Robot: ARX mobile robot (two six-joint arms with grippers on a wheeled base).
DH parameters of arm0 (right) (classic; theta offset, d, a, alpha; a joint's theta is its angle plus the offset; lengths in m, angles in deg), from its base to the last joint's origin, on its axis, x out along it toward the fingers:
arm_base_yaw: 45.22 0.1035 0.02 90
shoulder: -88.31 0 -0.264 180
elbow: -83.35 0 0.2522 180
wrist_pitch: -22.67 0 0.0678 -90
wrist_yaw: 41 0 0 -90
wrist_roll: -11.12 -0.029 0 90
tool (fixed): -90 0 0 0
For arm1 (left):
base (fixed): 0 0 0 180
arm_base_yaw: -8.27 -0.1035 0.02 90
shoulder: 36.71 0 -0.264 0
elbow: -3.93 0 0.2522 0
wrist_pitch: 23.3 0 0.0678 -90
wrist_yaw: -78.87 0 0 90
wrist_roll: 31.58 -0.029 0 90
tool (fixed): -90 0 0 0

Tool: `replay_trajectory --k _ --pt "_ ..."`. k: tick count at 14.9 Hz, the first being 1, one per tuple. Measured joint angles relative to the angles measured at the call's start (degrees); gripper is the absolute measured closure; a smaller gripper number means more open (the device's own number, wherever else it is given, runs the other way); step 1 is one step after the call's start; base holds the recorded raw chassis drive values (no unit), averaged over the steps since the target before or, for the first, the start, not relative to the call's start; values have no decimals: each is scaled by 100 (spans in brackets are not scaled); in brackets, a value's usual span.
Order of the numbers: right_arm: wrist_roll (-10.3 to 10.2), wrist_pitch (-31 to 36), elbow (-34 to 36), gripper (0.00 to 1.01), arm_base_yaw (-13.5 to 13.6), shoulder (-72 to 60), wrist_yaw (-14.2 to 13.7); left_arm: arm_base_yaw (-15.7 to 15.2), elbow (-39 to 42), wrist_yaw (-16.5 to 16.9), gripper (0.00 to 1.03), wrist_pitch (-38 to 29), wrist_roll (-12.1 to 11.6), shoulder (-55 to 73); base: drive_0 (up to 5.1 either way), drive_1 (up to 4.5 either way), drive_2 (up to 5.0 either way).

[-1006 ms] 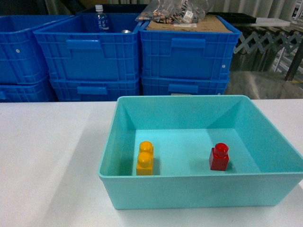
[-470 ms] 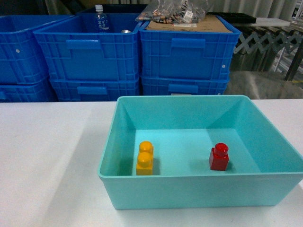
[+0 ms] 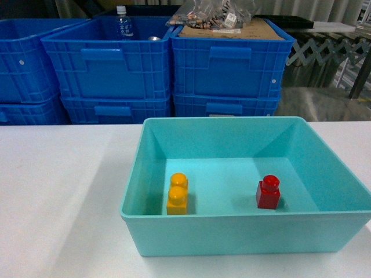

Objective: Pick red block from blue box to shelf

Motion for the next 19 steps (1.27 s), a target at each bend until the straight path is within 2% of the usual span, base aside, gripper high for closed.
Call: replay_trajectory --k 19 --pt "0 0 0 3 0 0 0 0 0 0 5 0 0 0 0 0 0"
